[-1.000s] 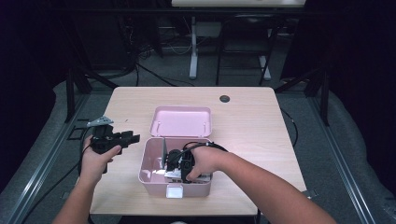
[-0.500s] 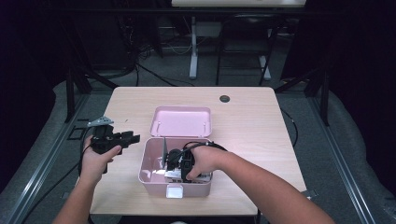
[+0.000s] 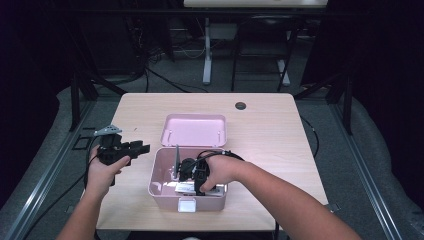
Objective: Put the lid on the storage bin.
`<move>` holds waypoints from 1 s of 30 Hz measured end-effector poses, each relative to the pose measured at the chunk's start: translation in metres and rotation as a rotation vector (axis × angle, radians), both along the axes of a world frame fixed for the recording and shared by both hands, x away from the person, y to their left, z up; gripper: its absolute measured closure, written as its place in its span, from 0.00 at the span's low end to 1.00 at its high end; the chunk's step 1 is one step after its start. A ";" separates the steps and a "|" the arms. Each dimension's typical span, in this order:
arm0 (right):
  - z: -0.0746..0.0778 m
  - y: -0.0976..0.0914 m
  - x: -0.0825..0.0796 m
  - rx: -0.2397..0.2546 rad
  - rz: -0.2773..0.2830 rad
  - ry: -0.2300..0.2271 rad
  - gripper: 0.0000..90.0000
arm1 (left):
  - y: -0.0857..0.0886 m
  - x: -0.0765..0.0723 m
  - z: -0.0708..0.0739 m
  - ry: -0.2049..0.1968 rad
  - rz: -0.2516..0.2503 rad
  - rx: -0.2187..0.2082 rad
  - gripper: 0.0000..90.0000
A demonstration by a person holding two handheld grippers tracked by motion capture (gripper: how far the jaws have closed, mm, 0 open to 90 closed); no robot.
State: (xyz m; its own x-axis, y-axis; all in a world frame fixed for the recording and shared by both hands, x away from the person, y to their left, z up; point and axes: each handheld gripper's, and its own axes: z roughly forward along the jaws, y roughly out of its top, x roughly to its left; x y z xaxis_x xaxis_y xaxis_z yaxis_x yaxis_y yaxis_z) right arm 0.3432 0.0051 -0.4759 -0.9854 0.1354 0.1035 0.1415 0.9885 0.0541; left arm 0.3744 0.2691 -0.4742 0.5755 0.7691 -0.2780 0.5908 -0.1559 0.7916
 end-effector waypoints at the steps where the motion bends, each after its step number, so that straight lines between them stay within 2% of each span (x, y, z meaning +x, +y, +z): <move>1: 0.000 0.000 0.000 0.003 0.002 -0.004 0.67 | 0.000 0.000 0.000 0.000 -0.001 0.000 0.60; 8: 0.001 -0.001 -0.004 0.007 0.023 -0.019 0.68 | 0.001 0.000 0.000 0.007 -0.002 0.006 0.60; 20: 0.001 0.001 -0.004 0.008 0.083 -0.002 0.68 | 0.000 0.001 -0.001 0.004 0.000 0.004 0.60; 30: 0.004 0.001 -0.003 -0.007 0.028 0.009 0.65 | 0.000 0.001 -0.001 0.004 0.001 0.003 0.60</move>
State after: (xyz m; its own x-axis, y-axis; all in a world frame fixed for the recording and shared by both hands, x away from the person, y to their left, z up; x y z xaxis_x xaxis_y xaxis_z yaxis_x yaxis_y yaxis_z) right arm 0.3397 0.0061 -0.4717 -0.9878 0.1087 0.1115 0.1144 0.9924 0.0459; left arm 0.3749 0.2691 -0.4755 0.5739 0.7704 -0.2778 0.5941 -0.1582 0.7887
